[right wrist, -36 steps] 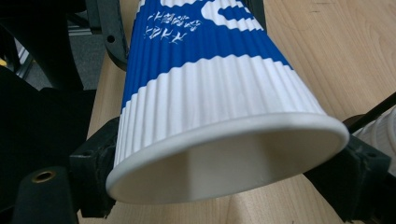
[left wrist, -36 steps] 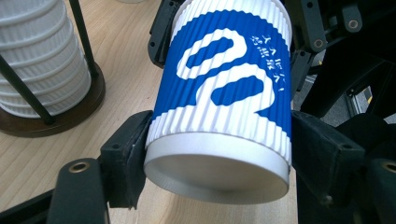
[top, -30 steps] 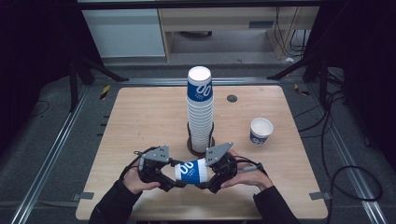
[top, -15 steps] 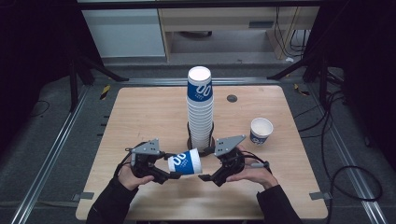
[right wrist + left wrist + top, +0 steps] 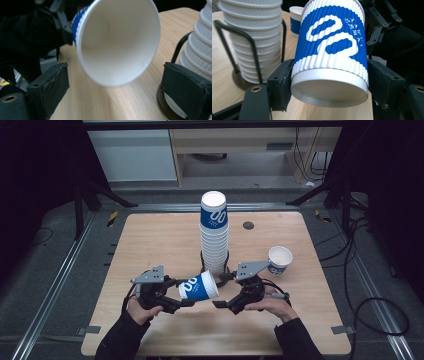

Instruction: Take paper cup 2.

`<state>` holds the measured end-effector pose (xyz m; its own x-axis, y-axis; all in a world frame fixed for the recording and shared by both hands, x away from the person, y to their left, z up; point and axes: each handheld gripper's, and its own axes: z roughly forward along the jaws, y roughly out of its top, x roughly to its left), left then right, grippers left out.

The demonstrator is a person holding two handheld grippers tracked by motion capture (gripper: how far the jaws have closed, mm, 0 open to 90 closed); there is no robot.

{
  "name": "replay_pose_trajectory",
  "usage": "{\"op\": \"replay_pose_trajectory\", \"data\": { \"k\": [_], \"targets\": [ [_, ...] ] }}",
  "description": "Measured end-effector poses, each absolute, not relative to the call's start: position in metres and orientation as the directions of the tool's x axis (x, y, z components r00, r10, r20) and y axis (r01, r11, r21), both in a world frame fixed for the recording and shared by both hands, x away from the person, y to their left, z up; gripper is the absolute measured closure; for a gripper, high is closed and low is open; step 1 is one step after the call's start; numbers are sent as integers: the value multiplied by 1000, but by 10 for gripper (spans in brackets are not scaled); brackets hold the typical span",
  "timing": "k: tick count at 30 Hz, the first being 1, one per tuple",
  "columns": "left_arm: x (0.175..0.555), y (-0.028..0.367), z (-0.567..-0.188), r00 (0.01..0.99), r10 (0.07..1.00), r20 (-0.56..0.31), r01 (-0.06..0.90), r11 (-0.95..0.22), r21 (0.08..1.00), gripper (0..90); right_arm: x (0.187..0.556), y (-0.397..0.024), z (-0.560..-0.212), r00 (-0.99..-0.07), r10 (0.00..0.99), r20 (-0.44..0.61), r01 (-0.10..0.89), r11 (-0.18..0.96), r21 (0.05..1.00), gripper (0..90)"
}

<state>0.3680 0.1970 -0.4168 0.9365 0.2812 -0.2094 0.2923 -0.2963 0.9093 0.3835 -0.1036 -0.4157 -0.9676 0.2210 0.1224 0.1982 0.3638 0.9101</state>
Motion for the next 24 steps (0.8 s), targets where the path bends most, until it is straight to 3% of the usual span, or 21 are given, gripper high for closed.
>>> {"op": "replay_pose_trajectory", "data": {
  "k": [11, 24],
  "targets": [
    [361, 184, -419, 957, 191, -220, 274, -335, 901, 268, 380, -101, -416, -977, 128, 168, 200, 308, 930, 120],
    [363, 185, -420, 958, 181, -222, 273, -339, 900, 269, 380, -101, -417, -976, 114, 185, 212, 317, 924, 148]
  ]
}}
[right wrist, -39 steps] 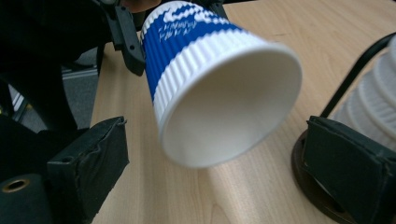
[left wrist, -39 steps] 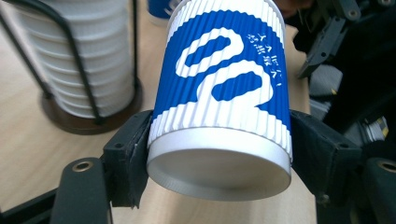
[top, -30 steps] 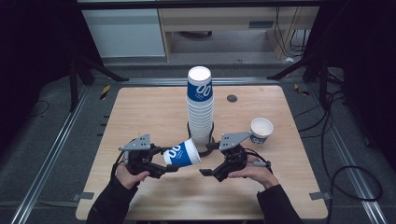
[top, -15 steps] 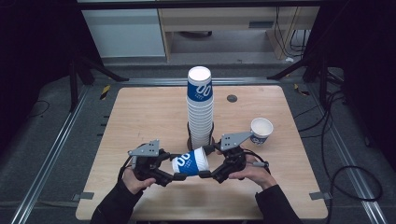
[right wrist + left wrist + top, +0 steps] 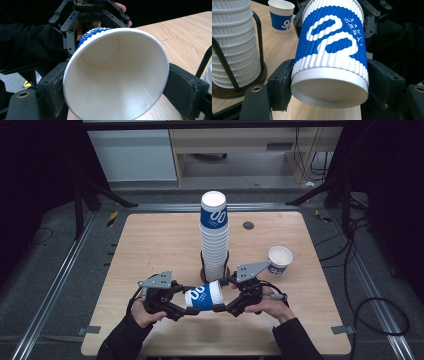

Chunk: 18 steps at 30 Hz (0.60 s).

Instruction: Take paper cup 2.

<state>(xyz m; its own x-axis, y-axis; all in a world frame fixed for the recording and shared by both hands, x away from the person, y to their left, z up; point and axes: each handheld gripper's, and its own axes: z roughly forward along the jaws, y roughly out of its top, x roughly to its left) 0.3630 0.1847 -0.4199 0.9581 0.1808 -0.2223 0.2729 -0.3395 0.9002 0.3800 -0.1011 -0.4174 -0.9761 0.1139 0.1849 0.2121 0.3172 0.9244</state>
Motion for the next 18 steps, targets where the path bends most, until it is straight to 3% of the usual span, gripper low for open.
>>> {"op": "replay_pose_trajectory", "data": {
  "k": [18],
  "targets": [
    [364, 184, -422, 956, 190, -224, 278, -341, 898, 258, 378, -101, -414, -978, 131, 162, 198, 342, 918, 165]
  ]
}}
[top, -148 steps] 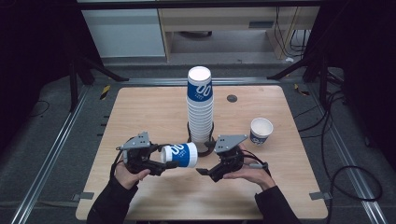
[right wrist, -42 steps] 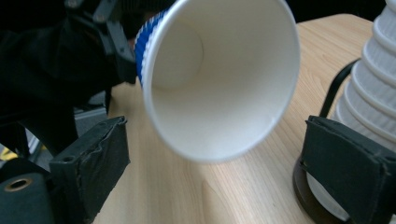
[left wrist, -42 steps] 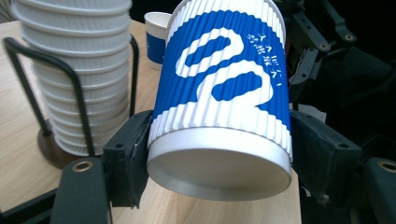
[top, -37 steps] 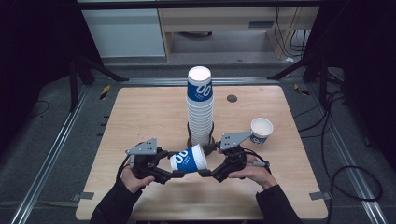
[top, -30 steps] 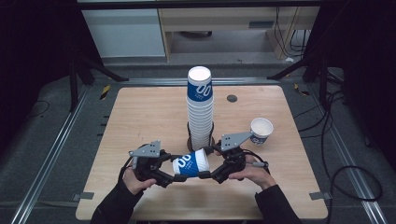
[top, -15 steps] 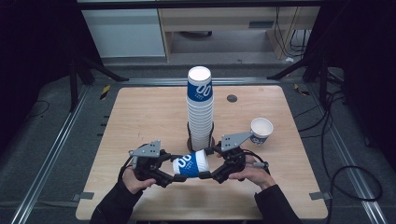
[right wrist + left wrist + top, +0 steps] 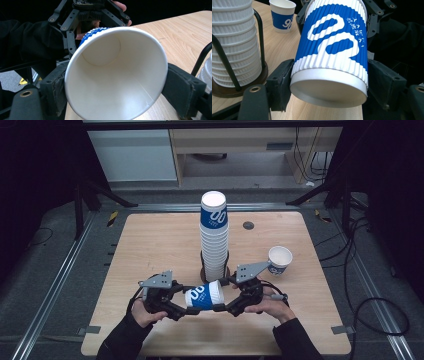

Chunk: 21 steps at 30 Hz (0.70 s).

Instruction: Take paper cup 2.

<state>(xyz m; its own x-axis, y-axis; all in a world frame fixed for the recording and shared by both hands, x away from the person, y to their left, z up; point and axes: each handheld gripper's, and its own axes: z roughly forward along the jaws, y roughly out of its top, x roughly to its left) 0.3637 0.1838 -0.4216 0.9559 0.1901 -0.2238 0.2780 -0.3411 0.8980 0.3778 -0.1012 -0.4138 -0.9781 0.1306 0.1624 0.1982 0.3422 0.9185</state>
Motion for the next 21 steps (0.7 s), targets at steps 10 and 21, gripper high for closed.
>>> {"op": "replay_pose_trajectory", "data": {
  "k": [10, 21],
  "targets": [
    [362, 179, -425, 953, 222, -206, 282, -397, 874, 239, 377, -102, -411, -978, 147, 145, 190, 368, 910, 169],
    [360, 171, -431, 963, 211, -168, 253, -492, 833, 263, 375, -96, -413, -981, 136, 141, 185, 409, 893, 161]
  ]
}}
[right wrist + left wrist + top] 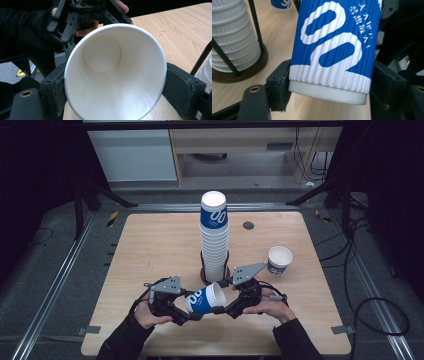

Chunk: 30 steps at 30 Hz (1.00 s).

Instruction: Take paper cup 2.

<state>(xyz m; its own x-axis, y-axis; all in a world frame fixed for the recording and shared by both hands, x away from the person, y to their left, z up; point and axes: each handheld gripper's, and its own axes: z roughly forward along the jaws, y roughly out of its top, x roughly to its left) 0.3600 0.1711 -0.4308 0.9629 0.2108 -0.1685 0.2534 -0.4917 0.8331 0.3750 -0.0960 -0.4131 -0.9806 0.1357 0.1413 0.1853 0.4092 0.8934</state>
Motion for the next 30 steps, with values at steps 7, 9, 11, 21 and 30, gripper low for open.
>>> {"op": "replay_pose_trajectory", "data": {
  "k": [7, 9, 11, 21, 30],
  "targets": [
    [362, 172, -431, 962, 213, -171, 254, -469, 846, 269, 376, -95, -414, -978, 157, 134, 186, 380, 906, 131],
    [362, 173, -431, 961, 216, -171, 255, -467, 847, 270, 376, -95, -414, -978, 156, 136, 186, 375, 908, 116],
    [363, 174, -431, 960, 217, -178, 261, -460, 849, 271, 377, -95, -414, -978, 167, 129, 183, 370, 911, 100],
    [363, 179, -427, 959, 220, -180, 259, -413, 873, 271, 381, -99, -415, -971, 168, 173, 221, 335, 916, 82],
    [359, 170, -429, 965, 211, -153, 235, -454, 860, 270, 380, -91, -421, -969, 121, 214, 243, 338, 909, 136]
  ]
}}
